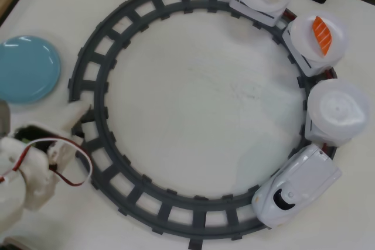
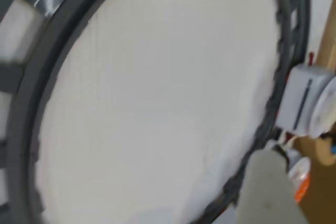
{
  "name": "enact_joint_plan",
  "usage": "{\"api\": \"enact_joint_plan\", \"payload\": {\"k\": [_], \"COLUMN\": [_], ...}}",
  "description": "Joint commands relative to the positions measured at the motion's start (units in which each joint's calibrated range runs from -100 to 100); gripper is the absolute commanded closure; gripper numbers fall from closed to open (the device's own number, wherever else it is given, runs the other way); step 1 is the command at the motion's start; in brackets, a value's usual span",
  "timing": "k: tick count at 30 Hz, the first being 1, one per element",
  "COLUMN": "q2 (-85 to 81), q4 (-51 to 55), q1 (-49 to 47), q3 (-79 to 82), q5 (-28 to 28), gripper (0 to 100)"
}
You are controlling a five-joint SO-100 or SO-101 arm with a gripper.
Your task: Pick up the sushi from the Shinkansen and put it on the blue dish
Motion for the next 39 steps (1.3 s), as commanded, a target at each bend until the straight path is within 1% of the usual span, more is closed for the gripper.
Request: {"api": "enact_joint_plan", "payload": {"k": [1,8,15,19,31,34,39], "q2": [0.2,0.2,0.2,0.2,0.2,0.2,0.2], "q4": [1.9,3.9,6.5,6.3,6.4,6.5,7.3], "q1": [1.7,2.1,6.4,9.4,17.4,17.8,17.5], "q3": [-1.4,-3.3,-5.7,-5.3,-4.8,-4.8,-4.3], "q5": [-0.4,0.1,1.7,3.6,11.8,12.5,12.0], "gripper": [80,80,80,80,80,80,80]}}
